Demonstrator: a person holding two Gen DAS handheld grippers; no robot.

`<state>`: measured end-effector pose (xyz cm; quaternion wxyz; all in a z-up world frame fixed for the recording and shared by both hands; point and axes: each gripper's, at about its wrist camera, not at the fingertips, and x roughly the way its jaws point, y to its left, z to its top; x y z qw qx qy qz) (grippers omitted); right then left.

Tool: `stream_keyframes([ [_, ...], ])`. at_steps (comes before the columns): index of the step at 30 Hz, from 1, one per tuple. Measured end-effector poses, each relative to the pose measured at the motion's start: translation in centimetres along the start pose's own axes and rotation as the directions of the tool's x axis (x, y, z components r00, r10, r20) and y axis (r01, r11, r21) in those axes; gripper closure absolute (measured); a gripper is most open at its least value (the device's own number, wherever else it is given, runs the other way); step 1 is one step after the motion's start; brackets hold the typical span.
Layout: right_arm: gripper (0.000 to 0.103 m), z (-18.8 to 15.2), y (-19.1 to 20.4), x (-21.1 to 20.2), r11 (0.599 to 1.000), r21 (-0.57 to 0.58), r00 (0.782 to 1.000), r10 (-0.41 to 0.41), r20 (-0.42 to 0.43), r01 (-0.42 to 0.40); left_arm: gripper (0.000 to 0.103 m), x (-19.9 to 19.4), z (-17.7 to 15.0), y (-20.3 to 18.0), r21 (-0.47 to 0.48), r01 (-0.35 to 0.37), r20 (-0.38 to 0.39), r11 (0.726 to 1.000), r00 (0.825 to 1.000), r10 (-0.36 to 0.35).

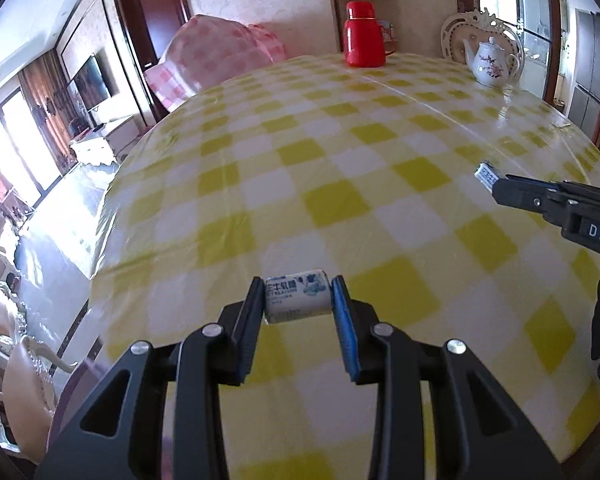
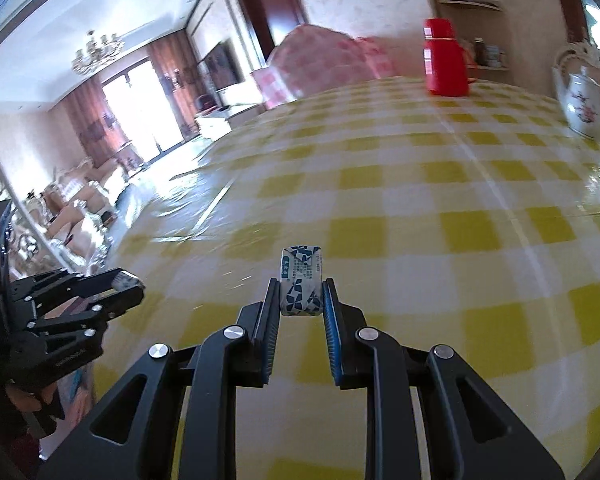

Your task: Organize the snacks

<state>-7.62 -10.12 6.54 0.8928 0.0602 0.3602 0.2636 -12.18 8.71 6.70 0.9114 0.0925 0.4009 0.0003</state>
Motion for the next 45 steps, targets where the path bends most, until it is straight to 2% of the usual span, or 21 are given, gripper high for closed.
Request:
stream_keyframes([
  [10, 0.082, -3.3, 11.7, -0.9, 0.978, -0.170, 0.992, 0.115, -0.059, -0.123, 0.069, -4.7, -6.4, 5.1, -0.047, -0.035, 0.015, 0.998, 0.999, 0.036],
  [15, 0.082, -6.1, 19.2, -1.9, 0.930, -0.306, 0.977, 0.175, -0.121, -0.205, 0.069, -7.4, -10.9, 8.4, -0.066, -0.054, 0.001, 0.996, 0.999, 0.054],
  [20, 0.082, -8.5, 25.1, -2.0, 0.870, -0.408, 0.958, 0.220, -0.183, -0.278, 0.069, -9.8, -14.0, 13.8, -0.156, -0.088, -0.006, 0.984, 0.996, 0.088],
  [24, 0.082, -9.6, 27.4, -1.2, 0.845, -0.440, 0.948, 0.223, -0.225, -0.303, 0.069, -10.7, -14.5, 16.1, -0.200, -0.103, 0.004, 0.974, 0.994, 0.106],
  [32, 0.081, -12.0, 29.9, 0.1, 0.793, -0.487, 0.920, 0.231, -0.317, -0.367, 0.068, -10.9, -15.2, 17.8, -0.236, -0.089, -0.021, 0.968, 0.996, 0.087],
  [33, 0.077, -12.1, 30.2, 0.2, 0.782, -0.492, 0.914, 0.243, -0.326, -0.383, 0.058, -11.0, -15.2, 18.1, -0.252, -0.068, -0.015, 0.965, 0.998, 0.066],
  [34, 0.063, -12.2, 30.5, 0.1, 0.774, -0.499, 0.911, 0.247, -0.329, -0.390, 0.045, -11.1, -15.1, 18.4, -0.279, -0.037, -0.001, 0.959, 0.999, 0.038],
  [35, 0.053, -12.3, 30.7, -0.1, 0.768, -0.510, 0.914, 0.246, -0.323, -0.387, 0.010, -11.4, -15.0, 18.7, -0.300, -0.012, 0.020, 0.954, 1.000, 0.019],
  [36, 0.032, -12.2, 30.6, -0.4, 0.769, -0.517, 0.920, 0.245, -0.306, -0.376, 0.001, -12.0, -14.9, 18.9, -0.315, 0.010, 0.058, 0.949, 0.998, 0.008],
  [37, 0.020, -12.1, 30.6, -0.8, 0.773, -0.522, 0.928, 0.242, -0.282, -0.360, 0.001, -12.6, -14.7, 19.1, -0.324, 0.015, 0.091, 0.946, 0.996, 0.016],
  [38, 0.017, -11.9, 30.4, -1.2, 0.781, -0.522, 0.936, 0.237, -0.261, -0.343, 0.001, -13.0, -14.7, 19.1, -0.328, 0.014, 0.108, 0.945, 0.994, 0.023],
  [42, 0.015, -11.0, 29.7, -1.8, 0.813, -0.476, 0.934, 0.224, -0.277, -0.336, 0.001, -15.2, -14.0, 19.3, -0.350, 0.007, 0.171, 0.937, 0.984, 0.056],
  [43, 0.015, -10.8, 29.6, -1.8, 0.825, -0.449, 0.928, 0.222, -0.298, -0.342, 0.001, -15.6, -13.9, 19.4, -0.368, -0.013, 0.172, 0.930, 0.982, 0.082],
  [45, 0.015, -10.3, 29.2, -1.3, 0.848, -0.394, 0.914, 0.225, -0.336, -0.354, 0.001, -16.1, -13.9, 19.5, -0.428, -0.110, 0.109, 0.897, 0.979, 0.171],
])
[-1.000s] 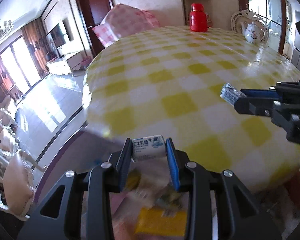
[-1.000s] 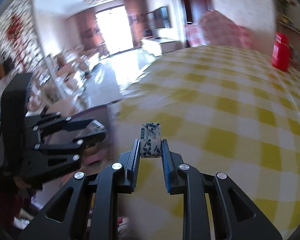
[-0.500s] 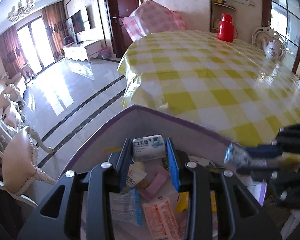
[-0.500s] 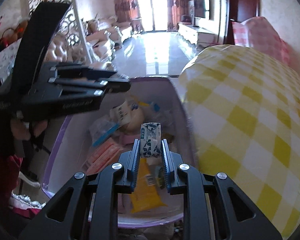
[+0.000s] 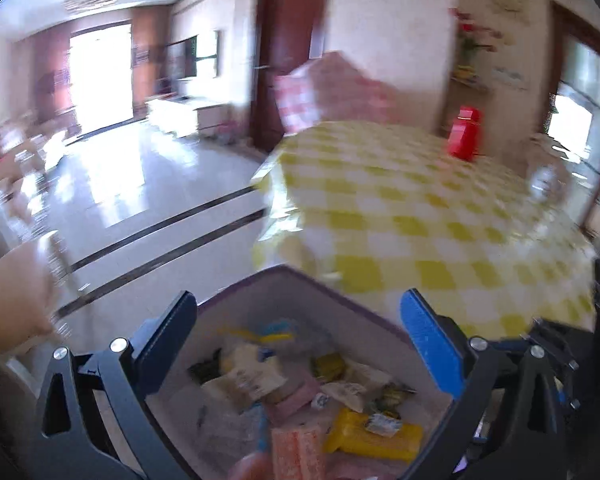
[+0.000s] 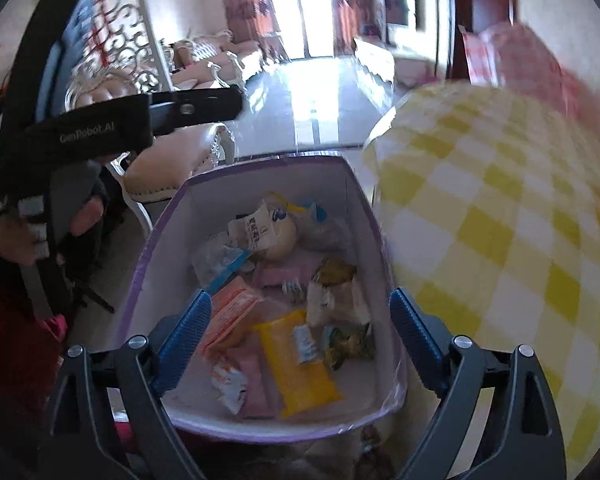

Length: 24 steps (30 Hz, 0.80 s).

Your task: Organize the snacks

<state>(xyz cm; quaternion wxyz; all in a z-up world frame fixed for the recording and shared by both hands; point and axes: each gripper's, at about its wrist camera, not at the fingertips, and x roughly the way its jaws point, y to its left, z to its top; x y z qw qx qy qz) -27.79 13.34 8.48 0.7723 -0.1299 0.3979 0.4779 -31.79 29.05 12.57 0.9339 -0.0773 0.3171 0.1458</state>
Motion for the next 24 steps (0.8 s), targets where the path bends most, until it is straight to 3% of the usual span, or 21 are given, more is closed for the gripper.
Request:
stream_keyframes([
  [3, 0.015, 0.2, -1.0, 0.6, 0.996, 0.082, 0.998, 0.024, -0.058, -0.019, 0.001, 0.5, -0.4, 0.3, -0.024, -0.115, -0.065, 0.993, 0.991, 0.114],
  [7, 0.015, -0.2, -0.3, 2.2, 0.996, 0.045, 0.988, -0.066, -0.141, 0.073, 0.001, 2.6, -1.1, 1.7, -0.060, -0.111, -0.168, 0.992, 0.981, 0.100],
  [10, 0.015, -0.4, 0.1, 3.9, 0.992, 0.027, 0.969, -0.115, -0.219, 0.124, 0.001, 5.3, -2.2, 2.4, -0.086, -0.118, -0.304, 0.989, 0.949, 0.087],
  [12, 0.015, -0.8, 0.3, 4.4, 0.992, 0.025, 0.965, -0.118, -0.236, 0.128, 0.001, 6.4, -2.9, 2.4, -0.088, -0.131, -0.353, 0.987, 0.931, 0.092],
  [16, 0.015, -1.4, 1.0, 5.7, 0.991, -0.003, 0.956, -0.127, -0.264, 0.131, 0.001, 7.5, -4.1, 2.3, -0.080, -0.140, -0.391, 0.987, 0.915, 0.098],
  [24, 0.015, -1.8, 1.1, 6.2, 0.991, -0.004, 0.954, -0.130, -0.270, 0.134, 0.001, 7.8, -4.4, 2.5, -0.081, -0.140, -0.397, 0.987, 0.913, 0.097],
])
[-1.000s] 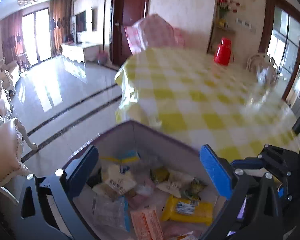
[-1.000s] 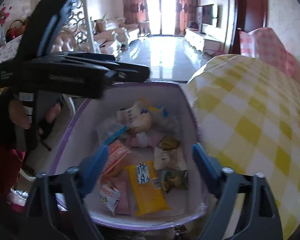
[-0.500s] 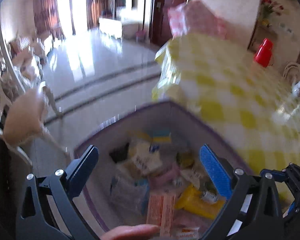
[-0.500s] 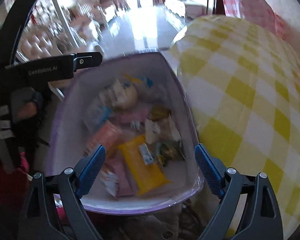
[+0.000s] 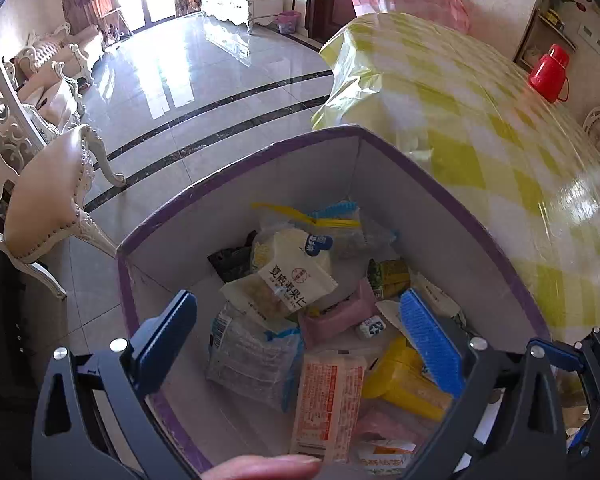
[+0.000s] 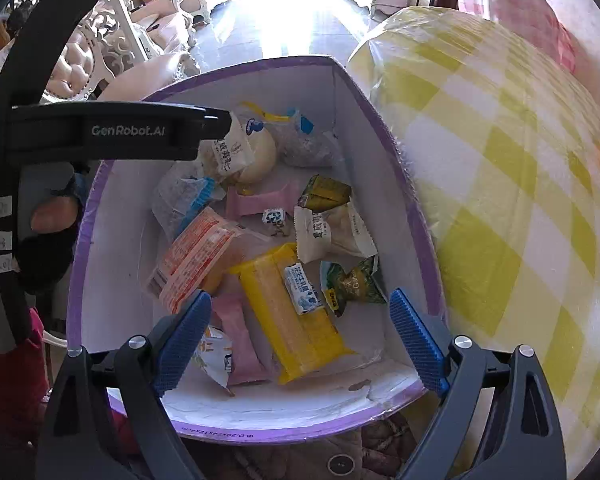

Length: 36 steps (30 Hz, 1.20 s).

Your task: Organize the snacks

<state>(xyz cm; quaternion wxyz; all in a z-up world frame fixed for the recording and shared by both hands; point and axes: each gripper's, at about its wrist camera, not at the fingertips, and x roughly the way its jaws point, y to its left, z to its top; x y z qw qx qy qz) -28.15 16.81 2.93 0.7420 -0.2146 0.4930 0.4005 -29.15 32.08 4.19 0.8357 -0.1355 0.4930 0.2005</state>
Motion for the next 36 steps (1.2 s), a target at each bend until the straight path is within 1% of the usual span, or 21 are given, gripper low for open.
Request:
stream_keyframes([
  [36, 0.015, -0.33, 0.41, 0.62, 1.000, 0.002, 1.000, 0.004, -0.024, -0.004, 0.001, 0.95, -0.38, -0.84, 0.024, -0.002, -0.022, 1.000, 1.000, 0.002],
])
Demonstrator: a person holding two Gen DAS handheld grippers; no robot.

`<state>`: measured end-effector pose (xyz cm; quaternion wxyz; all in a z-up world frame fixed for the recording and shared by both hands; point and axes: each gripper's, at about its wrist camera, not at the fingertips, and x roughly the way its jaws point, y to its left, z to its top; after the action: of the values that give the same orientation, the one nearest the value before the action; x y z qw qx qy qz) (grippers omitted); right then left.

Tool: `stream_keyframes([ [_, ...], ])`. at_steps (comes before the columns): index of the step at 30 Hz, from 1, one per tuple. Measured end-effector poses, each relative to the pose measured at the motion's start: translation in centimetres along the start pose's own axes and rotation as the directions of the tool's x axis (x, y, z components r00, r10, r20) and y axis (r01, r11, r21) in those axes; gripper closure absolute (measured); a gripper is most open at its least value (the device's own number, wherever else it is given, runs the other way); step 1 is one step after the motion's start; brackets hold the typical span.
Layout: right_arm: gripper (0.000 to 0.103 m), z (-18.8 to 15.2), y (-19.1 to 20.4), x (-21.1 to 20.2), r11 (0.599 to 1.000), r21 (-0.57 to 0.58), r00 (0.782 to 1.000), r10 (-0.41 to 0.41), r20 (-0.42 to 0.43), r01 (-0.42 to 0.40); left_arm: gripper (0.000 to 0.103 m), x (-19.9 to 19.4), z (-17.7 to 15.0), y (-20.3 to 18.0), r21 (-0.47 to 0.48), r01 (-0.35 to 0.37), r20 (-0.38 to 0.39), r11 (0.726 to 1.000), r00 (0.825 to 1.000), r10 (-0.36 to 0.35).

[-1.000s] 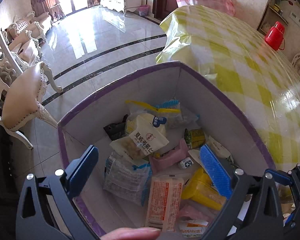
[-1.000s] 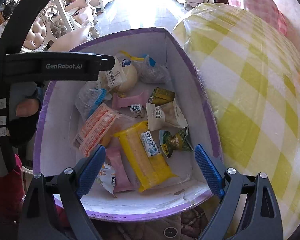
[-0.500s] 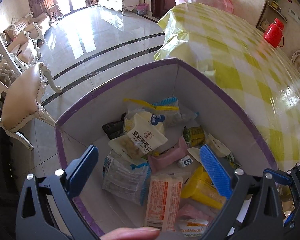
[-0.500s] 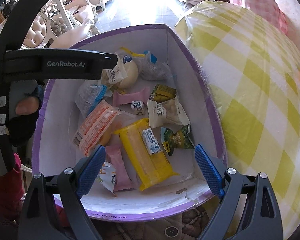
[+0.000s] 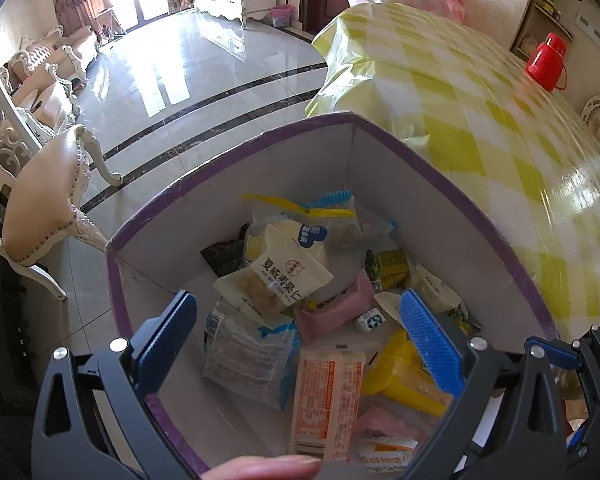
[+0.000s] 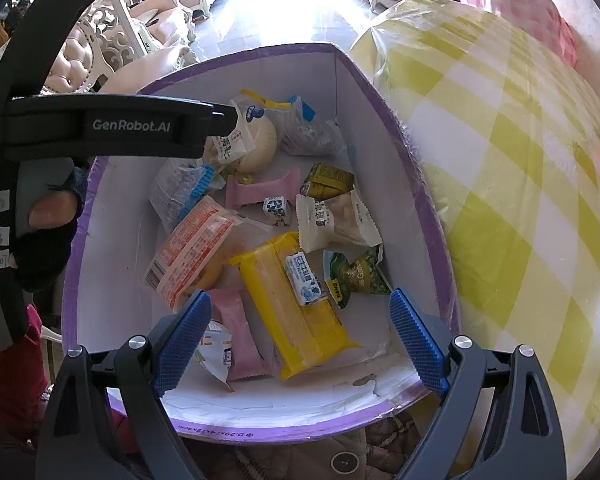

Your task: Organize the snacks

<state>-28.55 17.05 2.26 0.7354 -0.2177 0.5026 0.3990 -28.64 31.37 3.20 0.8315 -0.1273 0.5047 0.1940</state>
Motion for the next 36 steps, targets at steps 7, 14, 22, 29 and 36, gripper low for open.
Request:
stream_keyframes([
  [7, 0.015, -0.19, 0.04, 0.17, 1.000, -0.001, 1.000, 0.000, -0.006, 0.000, 0.001, 0.12, -0.02, 0.00, 0.001, 0.002, -0.004, 1.000, 1.000, -0.002],
  [14, 0.015, -0.13, 0.07, 0.27, 1.000, -0.005, 1.000, -0.002, -0.013, 0.002, 0.001, 0.35, -0.13, 0.00, 0.001, 0.001, -0.009, 1.000, 1.000, -0.001],
  [22, 0.015, 0.00, 0.05, 0.22, 1.000, -0.002, 1.000, -0.007, -0.015, 0.007, 0.001, 0.49, -0.12, 0.11, 0.001, -0.001, -0.013, 1.000, 1.000, 0.001],
  [29, 0.015, 0.16, 0.01, 0.36, 1.000, 0.002, 1.000, -0.010, -0.019, 0.010, 0.001, 0.62, -0.10, 0.22, -0.002, -0.010, -0.017, 1.000, 1.000, 0.010],
  [36, 0.015, 0.18, -0.11, 0.40, 1.000, 0.006, 1.000, -0.008, -0.021, 0.008, 0.001, 0.67, 0.08, 0.21, -0.002, -0.006, -0.024, 1.000, 1.000, 0.006],
])
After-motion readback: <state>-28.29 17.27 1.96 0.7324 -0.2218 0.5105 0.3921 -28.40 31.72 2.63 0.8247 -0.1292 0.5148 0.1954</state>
